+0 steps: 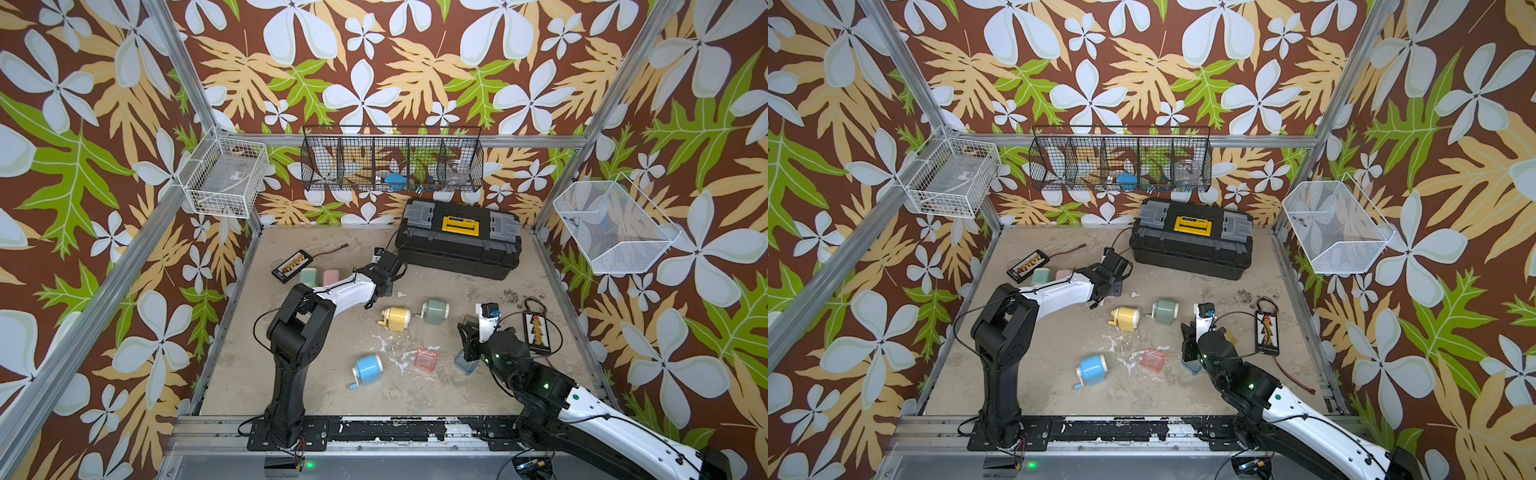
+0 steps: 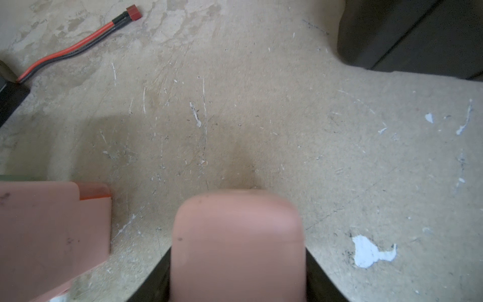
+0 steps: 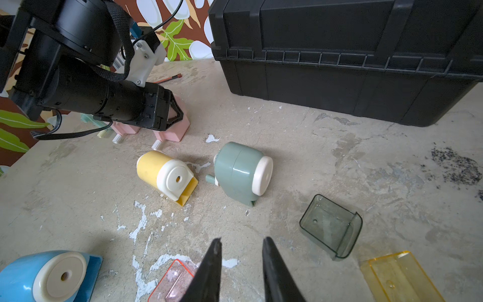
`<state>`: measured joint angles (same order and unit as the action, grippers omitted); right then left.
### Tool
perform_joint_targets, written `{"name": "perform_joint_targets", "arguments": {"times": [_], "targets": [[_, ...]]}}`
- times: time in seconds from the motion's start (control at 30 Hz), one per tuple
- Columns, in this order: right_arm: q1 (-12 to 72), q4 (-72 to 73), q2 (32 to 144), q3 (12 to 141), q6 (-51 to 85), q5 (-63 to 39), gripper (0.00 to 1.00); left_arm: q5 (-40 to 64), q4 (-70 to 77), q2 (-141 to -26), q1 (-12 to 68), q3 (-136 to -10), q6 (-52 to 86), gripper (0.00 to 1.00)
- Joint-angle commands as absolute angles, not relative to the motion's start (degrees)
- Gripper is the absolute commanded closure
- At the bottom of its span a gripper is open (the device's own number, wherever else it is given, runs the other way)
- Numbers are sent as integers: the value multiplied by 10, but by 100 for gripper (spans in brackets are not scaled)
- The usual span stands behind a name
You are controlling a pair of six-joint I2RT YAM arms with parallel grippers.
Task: Put the tray back into the pencil sharpener
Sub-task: Pick up the pencil sharpener from the center of the board.
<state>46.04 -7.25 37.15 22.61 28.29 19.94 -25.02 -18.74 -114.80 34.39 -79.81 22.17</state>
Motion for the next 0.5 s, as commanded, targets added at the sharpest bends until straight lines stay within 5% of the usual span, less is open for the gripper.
{"name": "perform_joint_targets", "arguments": {"times": [0.0,0.37,0.47], "targets": [[461,-65,371,229,286,206,71,-242,-181,-1140,344,-793,210,54],[461,-77,358,235,287,208,72,-221,-92,-1001,344,-706,171,100],[461,-77,356,236,291,206,72,-217,-82,-957,343,-685,157,100]]}}
